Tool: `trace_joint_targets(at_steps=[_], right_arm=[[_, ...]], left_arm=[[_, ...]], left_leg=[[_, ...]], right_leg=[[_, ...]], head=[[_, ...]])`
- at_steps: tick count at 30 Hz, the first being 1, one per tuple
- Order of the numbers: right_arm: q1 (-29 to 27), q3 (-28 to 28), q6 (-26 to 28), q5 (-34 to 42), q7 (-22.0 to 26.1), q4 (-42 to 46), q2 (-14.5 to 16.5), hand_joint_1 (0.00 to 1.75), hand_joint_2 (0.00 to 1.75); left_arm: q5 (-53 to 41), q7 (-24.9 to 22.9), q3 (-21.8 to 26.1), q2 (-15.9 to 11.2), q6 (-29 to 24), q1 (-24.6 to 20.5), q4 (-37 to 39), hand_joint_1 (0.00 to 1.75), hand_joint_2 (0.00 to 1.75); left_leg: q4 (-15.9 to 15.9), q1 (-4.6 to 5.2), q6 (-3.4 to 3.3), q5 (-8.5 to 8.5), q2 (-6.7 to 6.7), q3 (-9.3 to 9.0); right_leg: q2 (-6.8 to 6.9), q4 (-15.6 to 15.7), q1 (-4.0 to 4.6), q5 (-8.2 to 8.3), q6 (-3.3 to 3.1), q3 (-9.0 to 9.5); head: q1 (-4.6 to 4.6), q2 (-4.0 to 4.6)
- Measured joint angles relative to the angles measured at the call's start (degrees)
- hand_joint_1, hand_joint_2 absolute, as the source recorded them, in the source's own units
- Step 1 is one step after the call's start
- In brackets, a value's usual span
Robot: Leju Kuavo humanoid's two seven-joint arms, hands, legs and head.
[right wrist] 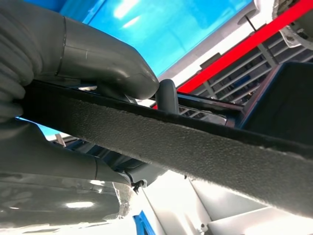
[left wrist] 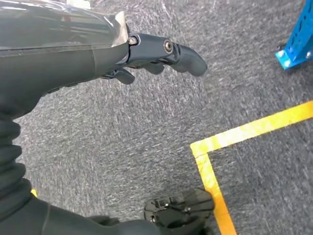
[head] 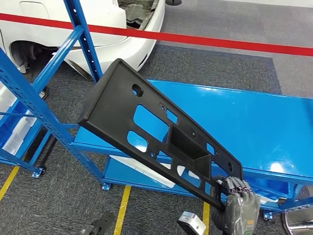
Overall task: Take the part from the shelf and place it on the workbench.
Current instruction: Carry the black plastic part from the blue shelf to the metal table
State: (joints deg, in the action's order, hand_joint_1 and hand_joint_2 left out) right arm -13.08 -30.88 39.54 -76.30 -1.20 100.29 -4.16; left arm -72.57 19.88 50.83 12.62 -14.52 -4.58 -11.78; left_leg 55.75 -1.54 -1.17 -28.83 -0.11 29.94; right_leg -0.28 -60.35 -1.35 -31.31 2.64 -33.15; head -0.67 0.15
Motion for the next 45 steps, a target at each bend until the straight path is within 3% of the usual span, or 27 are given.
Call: trace_joint_targets(at_steps=[2,4,5,8,10,13,14,16,18,19,20,21,24,26,28,29,30,31,33,34,35,36,37,39,41,43,45], right_arm=[[0.0,-0.1,0.0,0.1,0.0,-0.2,-0.1,1.75,1.75],[0.0,-0.2,0.0,0.4,0.0,-0.5,-0.1,1.75,1.75],[0.0,-0.2,0.0,0.5,-0.1,-0.6,-0.2,1.75,1.75],[0.1,-0.2,0.0,0.7,-0.1,-0.9,-0.2,1.75,1.75],[0.1,-0.3,0.1,0.8,-0.1,-1.0,-0.2,1.75,1.75],[0.0,-0.5,0.1,0.9,-0.3,-1.0,-0.3,1.75,1.75],[0.0,-0.6,0.1,0.9,-0.4,-1.0,-0.3,1.75,1.75],[0.1,-0.7,0.1,0.9,-0.5,-1.0,-0.3,1.75,1.75],[0.1,-0.7,0.1,0.9,-0.5,-1.1,-0.3,1.75,1.75],[0.1,-0.7,0.1,0.9,-0.5,-1.2,-0.3,1.75,1.75],[0.1,-0.7,0.1,0.9,-0.5,-1.2,-0.3,1.75,1.75],[0.0,-0.7,0.1,0.9,-0.6,-1.3,-0.3,1.75,1.75],[0.0,-0.8,0.1,1.0,-0.6,-1.4,-0.3,1.75,1.75],[0.1,-0.8,0.1,1.0,-0.6,-1.4,-0.3,1.75,1.75],[0.1,-1.0,0.1,1.0,-0.7,-1.4,-0.3,1.75,1.75],[0.1,-1.1,0.1,1.0,-0.7,-1.5,-0.3,1.75,1.75],[0.1,-1.2,0.1,1.0,-0.7,-1.5,-0.3,1.75,1.75],[0.1,-1.2,0.1,1.0,-0.7,-1.5,-0.4,1.75,1.75],[0.1,-1.3,0.1,1.0,-0.7,-1.6,-0.4,1.75,1.75],[0.2,-1.3,0.1,1.0,-0.7,-1.7,-0.4,1.75,1.75],[0.1,-1.3,0.1,1.0,-0.7,-1.8,-0.4,1.75,1.75],[0.1,-1.3,0.1,1.0,-0.7,-1.9,-0.4,1.75,1.75],[0.2,-1.3,0.1,1.0,-0.7,-1.9,-0.5,1.75,1.75],[0.3,-1.3,0.1,1.0,-0.7,-1.9,-0.5,1.75,1.75],[0.5,-1.4,0.1,1.0,-0.7,-1.9,-0.5,1.75,1.75],[0.6,-1.5,0.1,1.1,-0.8,-1.9,-0.5,1.75,1.75],[0.7,-1.6,0.1,1.1,-1.0,-1.9,-0.6,1.75,1.75]], left_arm=[[-0.1,0.0,0.0,0.0,-0.2,-0.1,0.0,0.00,1.75],[-0.1,-0.1,0.0,0.1,-0.2,0.0,0.0,0.00,1.75],[-0.1,-0.2,0.0,0.1,-0.3,0.0,0.0,0.00,1.75],[-0.2,-0.4,0.0,0.0,-0.5,0.0,0.0,0.00,1.75],[-0.3,-0.5,0.0,0.0,-0.6,-0.1,0.0,0.00,1.75],[-0.4,-0.6,0.0,0.0,-0.7,0.0,0.0,0.00,1.75],[-0.4,-0.6,0.0,0.0,-0.7,0.0,0.0,0.00,1.75],[-0.4,-0.7,0.0,0.0,-0.7,-0.1,0.0,0.00,1.75],[-0.4,-0.7,0.0,0.0,-0.7,-0.1,0.0,0.00,1.75],[-0.4,-0.7,0.0,0.0,-0.7,-0.1,0.0,0.00,1.75],[-0.5,-0.7,0.0,0.0,-0.7,0.0,0.0,0.00,1.75],[-0.6,-0.7,0.0,0.0,-0.7,0.0,0.0,0.00,1.75],[-0.9,-0.7,0.0,0.0,-0.7,-0.2,0.0,0.00,1.75],[-1.0,-0.7,0.0,0.0,-0.7,-0.4,0.0,0.00,1.75],[-1.0,-0.7,0.0,0.0,-0.7,-0.2,0.0,0.00,1.75],[-1.0,-0.7,0.0,0.0,-0.7,-0.2,0.0,0.00,1.75],[-1.0,-0.7,0.0,0.0,-0.7,-0.2,0.0,0.00,1.75],[-1.0,-0.7,0.1,0.0,-0.7,-0.3,0.0,0.00,1.75],[-1.0,-0.7,0.0,0.0,-0.7,-0.4,0.0,0.00,1.75],[-1.0,-0.7,0.0,0.0,-0.7,-0.4,0.0,0.00,1.75],[-1.0,-0.7,0.0,0.0,-0.7,-0.4,0.0,0.00,1.75],[-1.1,-0.7,0.0,0.0,-0.7,-0.4,0.0,0.00,1.75],[-1.1,-0.7,0.0,0.0,-0.6,-0.5,0.0,0.00,1.75],[-1.2,-0.7,0.0,0.1,-0.6,-0.5,0.0,0.00,1.75],[-1.3,-0.6,0.0,0.1,-0.6,-0.5,0.0,0.00,1.75],[-1.3,-0.6,0.0,0.1,-0.6,-0.5,0.0,0.00,1.75],[-1.2,-0.6,0.0,0.1,-0.6,-0.5,0.0,0.00,1.75]], left_leg=[[-0.4,-0.26,-0.17,0.30,-0.17,-0.18],[-0.2,-0.38,-0.07,0.26,-0.21,-0.16],[-0.1,-0.52,0.08,0.18,-0.20,-0.16],[1.0,-1.06,1.44,-0.53,-0.02,0.02],[1.9,-0.97,2.59,-0.81,0.14,0.55],[2.2,-1.07,3.58,-0.53,0.19,1.07],[2.7,-1.16,3.72,-1.18,0.18,1.37],[7.0,-1.07,3.66,-4.83,0.17,3.05],[14.8,-0.68,3.34,-9.50,0.17,5.77],[17.7,-0.47,3.10,-10.81,0.17,6.54],[18.6,-0.22,2.74,-11.03,0.17,6.32],[17.2,0.07,2.23,-10.20,0.17,4.96],[4.9,1.11,0.46,-5.81,0.19,-2.44],[1.1,1.56,0.13,-4.76,0.26,-4.14],[1.0,1.71,0.03,-3.94,0.27,-3.48],[0.9,1.65,-0.19,-3.30,0.16,-3.02],[0.8,1.55,-0.51,-2.56,0.03,-2.40],[0.7,1.41,-0.80,-1.81,-0.11,-1.67],[0.7,1.42,-1.18,-0.65,-0.27,-0.27],[0.8,1.48,-1.22,-0.12,-0.34,0.41],[0.9,1.55,-1.24,0.40,-0.41,1.11],[1.0,1.62,-1.23,0.90,-0.46,1.81],[1.0,1.70,-1.21,1.35,-0.47,2.44],[1.2,1.91,-1.04,2.12,-0.44,3.29],[1.3,2.02,-0.61,2.96,-0.43,3.75],[1.3,2.00,-0.02,3.90,-0.42,4.18],[2.2,1.96,0.59,2.51,-0.25,5.01]], right_leg=[[0.05,-6.8,-0.23,-3.67,0.31,-2.94],[0.08,-12.2,-0.51,-5.23,0.78,-5.32],[0.09,-12.0,-0.64,-4.38,1.01,-5.16],[0.09,-2.1,-0.94,1.00,1.66,-0.41],[-0.11,1.3,-0.85,1.96,1.05,0.90],[-0.29,0.7,-0.59,1.97,-0.70,0.11],[-0.21,0.6,-0.55,2.17,-1.24,-0.14],[0.09,0.8,-0.40,2.71,-2.31,-0.82],[0.33,0.7,0.12,3.32,-3.16,-1.76],[0.40,0.7,0.44,3.65,-3.45,-2.23],[0.42,0.7,0.73,3.99,-3.62,-2.65],[0.40,0.7,0.99,4.34,-3.68,-3.02],[0.28,0.7,1.42,5.41,-3.37,-3.88],[0.31,0.6,1.47,6.23,-2.77,-4.42],[0.23,0.7,1.36,7.18,-2.04,-4.80],[0.12,0.6,1.30,6.91,-1.67,-5.10],[0.03,-0.1,1.27,5.63,-1.30,-5.56],[-0.06,-1.9,1.23,3.29,-0.99,-6.18],[0.00,-8.3,1.10,-2.54,-0.45,-7.37],[0.01,-11.6,1.07,-4.19,-0.30,-7.58],[0.03,-13.7,1.07,-4.51,-0.23,-7.17],[0.03,-13.9,1.08,-3.67,-0.26,-5.92],[0.03,-11.9,1.12,-2.18,-0.43,-3.70],[0.03,-3.3,1.41,-0.17,-1.19,2.81],[0.02,4.0,1.77,-0.33,-1.93,7.53],[0.03,6.0,1.92,-0.38,-2.41,8.21],[0.30,6.3,1.66,0.63,-3.27,7.32]], head=[[0.08,0.00],[0.07,0.01],[0.06,0.01],[0.20,0.01],[0.32,0.01],[0.15,0.01],[0.09,0.01],[-0.04,0.01],[-0.12,0.01],[-0.13,0.01],[-0.14,0.01],[-0.13,0.01],[-0.10,0.01],[-0.08,0.00],[-0.08,0.00],[-0.09,0.00],[-0.04,0.01],[0.02,0.01],[0.14,0.01],[0.14,0.01],[0.14,0.01],[0.14,0.01],[0.13,0.01],[0.12,0.01],[0.05,0.01],[0.03,0.01],[0.04,0.00]])
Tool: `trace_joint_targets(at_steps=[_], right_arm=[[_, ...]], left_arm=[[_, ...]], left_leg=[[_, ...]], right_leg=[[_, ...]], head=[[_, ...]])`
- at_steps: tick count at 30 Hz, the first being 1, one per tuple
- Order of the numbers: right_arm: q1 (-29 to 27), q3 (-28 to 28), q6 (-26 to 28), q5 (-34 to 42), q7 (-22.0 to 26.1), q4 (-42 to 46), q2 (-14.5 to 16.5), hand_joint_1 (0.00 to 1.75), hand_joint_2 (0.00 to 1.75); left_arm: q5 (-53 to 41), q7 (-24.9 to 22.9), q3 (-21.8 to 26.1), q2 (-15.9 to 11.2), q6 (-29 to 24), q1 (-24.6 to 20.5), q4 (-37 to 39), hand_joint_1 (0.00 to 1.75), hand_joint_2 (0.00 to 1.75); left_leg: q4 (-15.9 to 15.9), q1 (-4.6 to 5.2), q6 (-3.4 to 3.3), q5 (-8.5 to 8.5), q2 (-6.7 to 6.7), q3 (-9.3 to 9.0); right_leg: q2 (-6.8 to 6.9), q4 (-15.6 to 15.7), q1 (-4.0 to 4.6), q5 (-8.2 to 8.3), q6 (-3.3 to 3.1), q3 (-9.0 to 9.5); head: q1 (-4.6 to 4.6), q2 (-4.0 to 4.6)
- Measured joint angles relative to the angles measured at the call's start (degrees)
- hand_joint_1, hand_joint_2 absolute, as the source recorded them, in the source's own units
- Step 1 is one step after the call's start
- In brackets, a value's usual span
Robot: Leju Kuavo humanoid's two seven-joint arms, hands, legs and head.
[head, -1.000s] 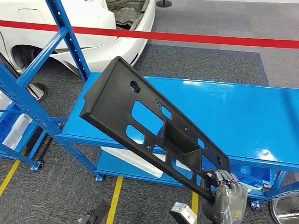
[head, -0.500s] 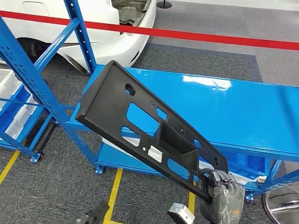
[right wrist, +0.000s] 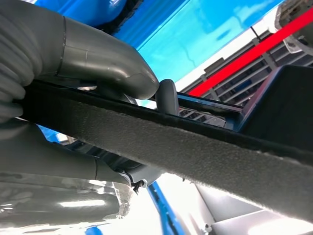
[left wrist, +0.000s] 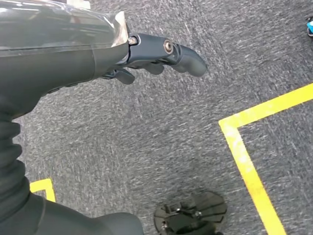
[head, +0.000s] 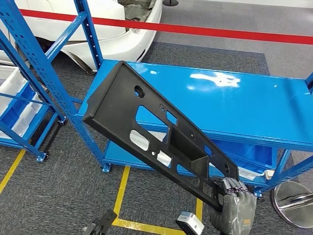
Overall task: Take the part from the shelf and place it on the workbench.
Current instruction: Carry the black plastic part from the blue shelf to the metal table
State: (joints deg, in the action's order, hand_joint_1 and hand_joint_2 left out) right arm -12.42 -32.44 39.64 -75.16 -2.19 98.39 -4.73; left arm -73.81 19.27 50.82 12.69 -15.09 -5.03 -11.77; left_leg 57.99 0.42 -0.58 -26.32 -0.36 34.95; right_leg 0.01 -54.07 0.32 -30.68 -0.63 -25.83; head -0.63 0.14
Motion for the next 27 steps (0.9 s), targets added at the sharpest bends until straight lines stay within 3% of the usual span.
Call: trace_joint_targets(at_steps=[2,4,5,6,7,9,11,12,14,15,16,19,20,21,22,23,25,27], right_arm=[[0.1,-0.1,0.0,0.0,-0.1,0.0,0.0,1.75,1.75],[0.1,-0.1,0.0,0.0,-0.3,0.0,0.0,1.75,1.75],[0.1,-0.1,0.0,0.0,-0.3,0.0,-0.1,1.75,1.75],[0.1,-0.1,0.0,0.0,-0.4,0.0,-0.1,1.75,1.75],[0.1,-0.1,0.0,0.0,-0.6,0.0,-0.1,1.75,1.75],[0.0,-0.1,0.0,0.0,-0.8,0.0,-0.1,1.75,1.75],[0.0,-0.1,0.0,0.0,-0.9,0.0,-0.1,1.75,1.75],[0.0,-0.1,0.0,-0.1,-0.9,0.0,-0.1,1.75,1.75],[-0.1,-0.2,0.0,-0.1,-0.9,0.0,-0.1,1.75,1.75],[-0.1,-0.2,0.0,-0.1,-0.9,0.0,-0.1,1.75,1.75],[-0.2,-0.2,0.0,-0.1,-0.9,0.0,-0.2,1.75,1.75],[-0.3,-0.2,0.0,0.0,-0.9,0.0,-0.2,1.75,1.75],[-0.3,-0.2,0.0,0.0,-1.0,0.0,-0.3,1.75,1.75],[-0.4,-0.2,0.0,0.0,-1.0,0.0,-0.3,1.75,1.75],[-0.4,-0.2,0.0,0.0,-1.0,0.0,-0.3,1.75,1.75],[-0.4,-0.2,0.0,0.0,-1.1,0.0,-0.4,1.75,1.75],[-0.3,-0.2,0.0,0.0,-1.1,0.0,-0.4,1.75,1.75],[-0.2,-0.3,0.0,0.0,-1.1,0.1,-0.4,1.75,1.75]], left_arm=[[0.0,0.0,0.0,-0.1,0.0,0.0,0.0,0.00,1.75],[0.0,0.0,0.0,-0.1,0.0,0.0,0.0,0.00,1.75],[0.0,0.0,0.0,-0.1,0.0,0.0,0.0,0.00,1.75],[0.0,0.0,0.0,-0.1,0.0,0.0,0.0,0.00,1.75],[0.0,0.0,0.0,-0.1,0.0,0.0,0.0,0.00,1.75],[0.0,0.1,0.0,-0.1,0.0,0.0,0.0,0.00,1.75],[0.0,0.1,0.0,-0.1,0.0,-0.1,0.0,0.00,1.75],[0.0,0.2,0.0,-0.1,0.0,-0.1,0.0,0.00,1.75],[0.0,0.3,0.0,-0.1,0.0,0.0,0.0,0.00,1.75],[0.0,0.3,0.0,-0.1,0.0,0.1,0.0,0.00,1.75],[0.1,0.4,0.0,-0.1,0.0,0.1,0.0,0.00,1.75],[0.0,0.5,0.0,-0.1,0.0,0.0,0.0,0.00,1.75],[0.0,0.5,0.0,-0.1,0.0,0.1,0.0,0.00,1.75],[0.0,0.5,0.0,-0.1,0.0,0.1,0.0,0.00,1.75],[0.0,0.5,0.0,-0.1,0.0,0.1,0.0,0.00,1.75],[0.0,0.5,0.0,-0.1,0.0,0.1,0.0,0.00,1.75],[0.0,0.5,0.0,-0.1,0.0,0.1,0.0,0.00,1.75],[0.0,0.6,0.0,0.0,0.0,0.1,0.0,0.00,1.75]], left_leg=[[4.7,-0.27,0.65,-5.18,0.15,1.56],[12.0,-0.65,1.21,-9.84,0.15,3.00],[14.7,-0.82,1.41,-10.39,0.15,3.11],[15.7,-0.97,1.55,-9.64,0.15,2.53],[14.8,-1.15,1.66,-8.02,0.15,1.06],[7.8,-1.45,1.85,-5.55,0.18,-4.19],[0.5,-1.47,1.58,-6.14,0.33,-8.79],[-1.2,-1.33,1.29,-6.70,0.41,-9.70],[-1.7,-1.14,0.33,-6.33,0.33,-9.30],[-1.7,-1.11,-0.25,-5.78,0.20,-8.84],[-1.7,-1.11,-0.83,-5.13,0.05,-8.23],[-1.7,-0.78,-1.85,-3.16,-0.21,-5.85],[-1.6,-0.62,-1.96,-2.53,-0.26,-5.01],[-1.5,-0.45,-2.01,-1.91,-0.29,-4.16],[-1.4,-0.27,-2.04,-1.33,-0.31,-3.35],[-1.4,-0.08,-2.04,-0.77,-0.30,-2.63],[-1.2,0.21,-1.92,0.14,-0.27,-1.65],[-1.1,0.30,-1.46,1.12,-0.27,-1.00]], right_leg=[[0.30,-0.1,-0.29,1.19,-0.77,-1.53],[0.44,-0.7,-0.29,2.21,-0.93,-3.50],[0.51,-1.1,-0.30,2.68,-0.87,-4.54],[0.56,-1.6,-0.33,3.10,-0.75,-5.60],[0.58,-2.1,-0.39,3.45,-0.57,-6.69],[0.55,-3.4,-0.45,4.03,-0.07,-8.67],[0.51,-4.5,-0.40,4.70,0.64,-9.99],[0.51,-4.7,-0.38,5.15,1.02,-10.35],[0.46,-4.7,-0.60,5.90,1.85,-10.72],[0.38,-5.1,-0.72,5.11,2.26,-11.00],[0.28,-6.4,-0.84,3.23,2.62,-11.43],[0.22,-15.8,-0.94,-5.19,3.23,-13.23],[0.22,-18.8,-0.94,-6.21,3.27,-13.37],[0.21,-20.4,-0.93,-5.73,3.20,-12.77],[0.20,-20.0,-0.88,-4.22,3.00,-11.32],[0.18,-17.5,-0.77,-2.40,2.63,-8.91],[0.12,-8.5,-0.25,-0.68,1.47,-2.39],[0.11,-1.2,0.28,-1.30,0.61,2.05]], head=[[-0.10,0.00],[-0.18,0.01],[-0.17,0.01],[-0.18,0.01],[-0.18,0.01],[-0.20,0.01],[-0.18,0.01],[-0.16,0.01],[-0.14,0.01],[-0.09,0.01],[-0.05,0.01],[0.05,0.01],[0.06,0.01],[0.05,0.01],[0.06,0.01],[0.05,0.01],[0.04,0.01],[-0.03,0.01]])
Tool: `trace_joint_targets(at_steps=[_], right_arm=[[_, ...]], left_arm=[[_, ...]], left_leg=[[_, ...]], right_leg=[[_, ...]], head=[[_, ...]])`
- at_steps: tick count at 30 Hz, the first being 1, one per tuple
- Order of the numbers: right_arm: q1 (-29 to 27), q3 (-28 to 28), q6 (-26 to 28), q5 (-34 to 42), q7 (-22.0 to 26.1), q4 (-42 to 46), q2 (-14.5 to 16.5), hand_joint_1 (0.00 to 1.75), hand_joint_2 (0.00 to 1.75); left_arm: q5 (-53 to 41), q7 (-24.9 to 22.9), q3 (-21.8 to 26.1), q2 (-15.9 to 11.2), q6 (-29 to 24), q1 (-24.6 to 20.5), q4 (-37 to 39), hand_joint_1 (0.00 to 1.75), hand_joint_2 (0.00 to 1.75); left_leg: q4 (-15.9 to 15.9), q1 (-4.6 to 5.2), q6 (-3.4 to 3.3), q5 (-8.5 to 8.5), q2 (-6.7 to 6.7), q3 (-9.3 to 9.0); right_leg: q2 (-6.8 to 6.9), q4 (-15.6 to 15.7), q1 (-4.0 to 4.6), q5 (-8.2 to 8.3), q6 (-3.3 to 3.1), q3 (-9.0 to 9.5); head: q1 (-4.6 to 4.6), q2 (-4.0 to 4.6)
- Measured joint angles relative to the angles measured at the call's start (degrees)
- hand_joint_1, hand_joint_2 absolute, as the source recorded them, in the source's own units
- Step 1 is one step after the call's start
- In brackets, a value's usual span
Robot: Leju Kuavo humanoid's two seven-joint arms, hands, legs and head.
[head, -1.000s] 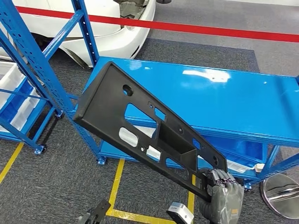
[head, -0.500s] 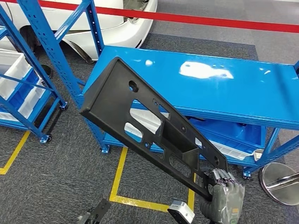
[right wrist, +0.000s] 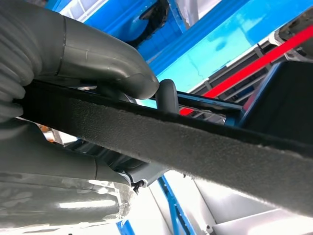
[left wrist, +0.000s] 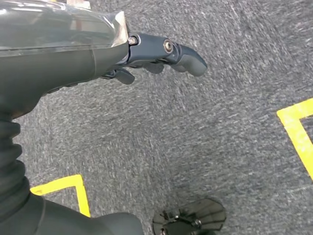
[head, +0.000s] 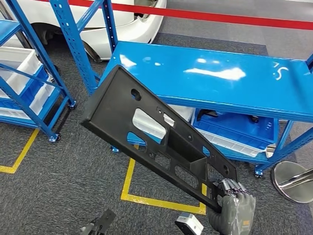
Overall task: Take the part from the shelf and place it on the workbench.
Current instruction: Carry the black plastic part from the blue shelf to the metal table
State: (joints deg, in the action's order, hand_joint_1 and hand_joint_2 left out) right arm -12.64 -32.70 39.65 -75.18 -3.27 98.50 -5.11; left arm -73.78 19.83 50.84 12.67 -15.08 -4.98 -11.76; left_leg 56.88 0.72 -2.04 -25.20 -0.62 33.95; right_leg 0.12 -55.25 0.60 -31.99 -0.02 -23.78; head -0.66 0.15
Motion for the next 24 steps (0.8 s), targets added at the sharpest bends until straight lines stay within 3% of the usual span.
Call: trace_joint_targets(at_steps=[2,3,5,7,8,9,10,12,14,15,16,18,19,20,22,23,24], right_arm=[[0.0,0.0,0.0,0.0,-0.2,0.0,0.0,1.75,1.75],[0.0,-0.1,0.0,0.1,-0.3,0.0,0.0,1.75,1.75],[0.0,-0.1,0.0,0.1,-0.4,0.0,0.0,1.75,1.75],[0.0,-0.2,0.0,0.1,-0.6,0.0,0.0,1.75,1.75],[-0.1,-0.2,0.0,0.2,-0.7,0.0,0.0,1.75,1.75],[-0.1,-0.2,0.0,0.2,-0.7,0.0,0.0,1.75,1.75],[-0.1,-0.2,0.0,0.2,-0.8,0.0,0.0,1.75,1.75],[-0.1,-0.2,0.0,0.2,-0.8,0.0,0.0,1.75,1.75],[-0.1,-0.2,0.0,0.3,-0.8,0.0,0.0,1.75,1.75],[-0.1,-0.2,0.0,0.3,-0.8,0.0,0.0,1.75,1.75],[-0.2,-0.1,0.0,0.3,-0.9,0.0,0.0,1.75,1.75],[-0.3,-0.2,0.0,0.4,-0.9,0.0,-0.1,1.75,1.75],[-0.4,-0.2,0.0,0.4,-0.9,0.0,-0.1,1.75,1.75],[-0.5,-0.2,0.0,0.4,-0.9,0.0,-0.1,1.75,1.75],[-0.5,-0.2,0.0,0.5,-0.9,0.0,-0.1,1.75,1.75],[-0.6,-0.2,0.0,0.5,-0.9,0.0,-0.2,1.75,1.75],[-0.6,-0.2,0.0,0.5,-0.9,-0.1,-0.2,1.75,1.75]], left_arm=[[0.0,0.1,0.0,0.0,0.0,0.0,0.0,0.00,1.75],[0.0,0.1,0.0,0.0,0.0,0.1,0.0,0.00,1.75],[0.0,0.0,0.0,-0.1,0.0,0.2,0.0,0.00,1.75],[0.0,0.0,0.0,-0.1,0.0,0.2,0.0,0.00,1.75],[0.1,0.0,0.0,-0.1,0.0,0.2,0.0,0.00,1.75],[0.1,0.0,0.0,-0.1,0.0,0.2,0.0,0.00,1.75],[0.1,0.0,0.0,-0.2,0.0,0.2,0.0,0.00,1.75],[0.0,0.0,0.0,-0.2,0.0,0.1,0.0,0.00,1.75],[0.0,0.0,0.0,-0.2,0.0,-0.1,0.0,0.00,1.75],[0.0,0.0,0.0,-0.2,0.0,-0.1,0.0,0.00,1.75],[0.0,0.0,0.0,-0.2,0.0,-0.2,0.0,0.00,1.75],[0.0,0.0,0.0,-0.2,0.0,-0.1,0.0,0.00,1.75],[0.0,-0.1,0.0,-0.2,0.0,0.0,0.0,0.00,1.75],[0.0,-0.1,0.0,-0.2,0.0,0.0,0.0,0.00,1.75],[0.0,-0.1,0.0,-0.2,0.0,-0.1,0.0,0.00,1.75],[0.0,-0.1,0.0,-0.2,0.0,-0.1,0.0,0.00,1.75],[0.0,-0.1,0.0,-0.2,0.0,-0.1,0.0,0.00,1.75]], left_leg=[[0.1,-0.10,0.63,0.84,0.01,0.80],[0.4,-0.14,0.96,0.34,0.12,1.35],[3.5,-0.26,1.63,-3.70,0.37,2.82],[10.4,-0.62,2.32,-9.27,0.44,4.38],[14.0,-0.85,2.61,-10.65,0.43,4.78],[16.4,-1.06,2.86,-10.63,0.43,4.63],[16.9,-1.29,3.08,-9.40,0.43,3.72],[12.4,-1.81,3.50,-6.45,0.43,-0.59],[4.9,-1.99,3.51,-6.86,0.55,-5.58],[2.5,-1.95,3.21,-7.65,0.62,-6.89],[1.4,-1.76,2.75,-8.13,0.68,-7.28],[1.4,-1.63,1.59,-7.37,0.55,-6.47],[1.4,-1.62,1.01,-6.75,0.42,-5.90],[1.3,-1.65,0.51,-6.05,0.29,-5.19],[1.4,-1.51,-0.12,-4.64,0.14,-3.55],[1.4,-1.36,-0.25,-3.95,0.09,-2.67],[1.5,-1.19,-0.33,-3.30,0.05,-1.78]], right_leg=[[0.09,2.2,0.03,0.08,-0.44,0.52],[0.21,2.4,-0.07,0.61,-0.72,-0.03],[0.50,2.5,-0.47,1.86,-1.30,-1.54],[0.68,1.6,-0.45,2.82,-1.46,-3.64],[0.75,1.0,-0.46,3.21,-1.40,-4.76],[0.81,0.3,-0.50,3.56,-1.30,-5.93],[0.84,-0.5,-0.58,3.87,-1.14,-7.17],[0.81,-2.2,-0.79,4.37,-0.68,-9.59],[0.70,-3.8,-0.79,4.87,-0.05,-11.50],[0.67,-4.2,-0.73,5.27,0.28,-12.07],[0.65,-4.4,-0.71,5.76,0.63,-12.45],[0.59,-4.4,-0.86,6.24,1.34,-12.91],[0.54,-5.0,-0.98,5.18,1.70,-13.18],[0.49,-6.4,-1.08,3.05,2.01,-13.58],[0.46,-12.4,-1.20,-2.91,2.43,-14.62],[0.46,-15.9,-1.21,-4.95,2.51,-14.96],[0.46,-18.5,-1.20,-5.64,2.49,-14.86]], head=[[-0.02,0.00],[-0.01,0.00],[-0.06,0.00],[-0.15,0.00],[-0.15,0.00],[-0.15,0.00],[-0.15,0.00],[-0.16,0.00],[-0.21,0.00],[-0.22,0.00],[-0.22,0.00],[-0.20,0.00],[-0.15,0.00],[-0.10,0.00],[-0.02,0.00],[-0.02,0.00],[-0.02,0.00]])
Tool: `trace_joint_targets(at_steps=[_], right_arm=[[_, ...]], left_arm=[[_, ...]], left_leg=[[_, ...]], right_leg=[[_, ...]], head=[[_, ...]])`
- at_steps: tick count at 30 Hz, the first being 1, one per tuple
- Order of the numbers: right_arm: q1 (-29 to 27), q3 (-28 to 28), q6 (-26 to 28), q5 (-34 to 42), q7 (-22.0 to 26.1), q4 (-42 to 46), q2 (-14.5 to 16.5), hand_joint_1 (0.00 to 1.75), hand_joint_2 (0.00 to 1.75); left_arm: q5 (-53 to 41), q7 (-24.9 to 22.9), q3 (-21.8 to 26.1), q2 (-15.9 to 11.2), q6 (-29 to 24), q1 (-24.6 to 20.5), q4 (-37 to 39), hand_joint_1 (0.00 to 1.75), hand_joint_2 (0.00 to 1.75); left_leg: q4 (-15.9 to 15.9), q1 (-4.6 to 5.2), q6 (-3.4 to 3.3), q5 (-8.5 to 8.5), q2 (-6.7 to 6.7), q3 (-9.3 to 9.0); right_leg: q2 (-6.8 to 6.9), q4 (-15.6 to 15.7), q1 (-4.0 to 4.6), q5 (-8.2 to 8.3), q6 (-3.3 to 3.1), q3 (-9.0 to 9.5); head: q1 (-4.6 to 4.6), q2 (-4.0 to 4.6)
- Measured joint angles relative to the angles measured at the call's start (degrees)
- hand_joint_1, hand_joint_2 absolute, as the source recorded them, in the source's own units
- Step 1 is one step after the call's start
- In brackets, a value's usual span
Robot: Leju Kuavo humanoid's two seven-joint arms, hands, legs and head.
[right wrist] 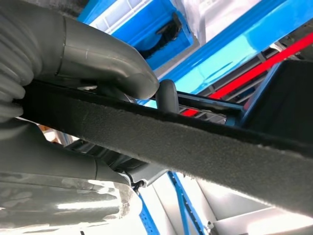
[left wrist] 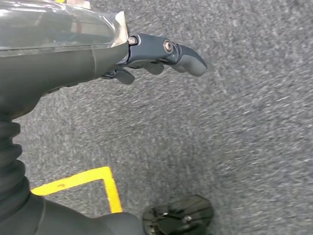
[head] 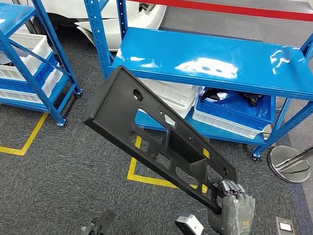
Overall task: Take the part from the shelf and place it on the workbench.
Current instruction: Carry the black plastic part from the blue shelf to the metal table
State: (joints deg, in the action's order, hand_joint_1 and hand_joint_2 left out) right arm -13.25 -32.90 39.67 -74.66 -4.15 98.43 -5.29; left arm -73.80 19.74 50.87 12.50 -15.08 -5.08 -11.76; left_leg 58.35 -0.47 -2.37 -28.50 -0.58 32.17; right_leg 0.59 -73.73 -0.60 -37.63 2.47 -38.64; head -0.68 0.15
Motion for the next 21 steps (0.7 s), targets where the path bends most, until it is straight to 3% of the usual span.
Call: trace_joint_targets(at_steps=[1,2,4,6,7,9,10,11,12,14,15,17,21], right_arm=[[0.0,0.0,0.0,0.0,0.0,0.0,0.0,1.75,1.75],[0.0,0.0,0.0,0.1,0.0,0.0,0.0,1.75,1.75],[0.0,0.0,0.0,0.1,0.0,0.0,0.0,1.75,1.75],[0.0,0.0,0.0,0.2,0.0,0.1,0.0,1.75,1.75],[0.0,0.0,0.0,0.2,0.0,0.1,0.0,1.75,1.75],[0.0,0.0,0.0,0.2,-0.1,0.1,0.0,1.75,1.75],[-0.1,0.1,0.0,0.3,-0.1,0.1,0.0,1.75,1.75],[-0.1,0.1,0.0,0.3,-0.1,0.1,0.0,1.75,1.75],[-0.1,0.1,0.0,0.3,-0.2,0.1,0.0,1.75,1.75],[-0.2,0.2,0.0,0.5,-0.2,0.1,0.0,1.75,1.75],[-0.2,0.2,0.0,0.7,-0.2,0.1,0.0,1.75,1.75],[-0.2,0.2,0.0,1.2,-0.2,0.1,0.0,1.75,1.75],[-0.2,0.2,0.0,1.3,-0.2,0.1,0.0,1.75,1.75]], left_arm=[[0.0,0.0,0.0,0.0,0.0,0.0,0.0,0.00,1.75],[0.0,-0.1,0.0,0.0,0.0,0.0,0.0,0.00,1.75],[0.0,-0.1,0.0,0.0,0.0,-0.1,0.0,0.00,1.75],[0.0,-0.2,0.0,0.1,0.0,-0.1,0.0,0.00,1.75],[0.0,-0.2,0.0,0.1,0.0,-0.1,0.0,0.00,1.75],[0.0,-0.2,0.0,0.1,0.0,0.0,0.0,0.00,1.75],[0.0,-0.3,0.0,0.1,0.0,0.1,0.0,0.00,1.75],[0.0,-0.3,0.0,0.1,0.0,0.1,0.0,0.00,1.75],[0.0,-0.4,0.0,0.1,0.0,0.2,0.0,0.00,1.75],[0.0,-0.5,0.0,0.1,0.0,0.2,0.0,0.00,1.75],[0.0,-0.4,0.0,0.1,0.0,0.2,0.0,0.00,1.75],[0.0,-0.4,0.0,0.0,0.0,0.2,0.0,0.00,1.75],[0.0,-0.4,0.0,0.0,0.0,0.2,0.0,0.00,1.75]], left_leg=[[0.1,0.18,-0.05,0.62,-0.04,0.87],[0.1,0.35,-0.07,1.24,-0.05,1.71],[0.2,0.61,0.01,2.40,0.01,2.99],[0.2,0.72,0.43,3.56,0.07,3.67],[0.2,0.64,0.77,4.16,0.06,3.91],[-0.1,0.41,1.41,5.15,0.10,4.43],[0.2,0.35,1.70,4.38,0.19,4.87],[1.4,0.33,1.98,2.49,0.29,5.45],[3.7,0.28,2.26,-0.45,0.39,6.16],[10.8,0.19,2.74,-6.01,0.43,7.40],[14.0,0.16,2.87,-7.15,0.42,7.70],[17.2,0.14,2.96,-7.19,0.42,7.81],[17.5,0.14,2.96,-6.95,0.42,7.76]], right_leg=[[0.00,-1.0,0.03,0.62,-0.13,0.81],[-0.03,0.1,0.09,2.18,-0.39,2.52],[-0.24,7.5,0.46,4.87,-1.35,8.50],[-0.51,16.5,1.01,4.85,-2.19,14.42],[-0.61,19.0,1.28,4.54,-2.41,15.80],[-0.54,20.2,1.41,5.29,-2.74,15.57],[-0.40,20.3,1.33,6.11,-3.09,14.88],[-0.23,20.4,1.19,6.97,-3.45,14.03],[-0.04,20.4,1.05,7.77,-3.76,13.02],[0.11,19.8,1.10,8.99,-3.98,10.78],[0.16,19.4,1.11,9.42,-3.97,9.80],[0.17,19.1,1.11,9.85,-3.93,8.67],[0.17,19.0,1.11,9.92,-3.93,8.52]], head=[[-0.01,0.00],[-0.01,0.00],[-0.03,0.00],[-0.09,0.00],[-0.10,0.00],[-0.07,0.00],[-0.05,0.00],[-0.07,0.00],[-0.09,0.00],[-0.19,0.00],[-0.19,0.00],[-0.20,0.00],[-0.20,0.00]])
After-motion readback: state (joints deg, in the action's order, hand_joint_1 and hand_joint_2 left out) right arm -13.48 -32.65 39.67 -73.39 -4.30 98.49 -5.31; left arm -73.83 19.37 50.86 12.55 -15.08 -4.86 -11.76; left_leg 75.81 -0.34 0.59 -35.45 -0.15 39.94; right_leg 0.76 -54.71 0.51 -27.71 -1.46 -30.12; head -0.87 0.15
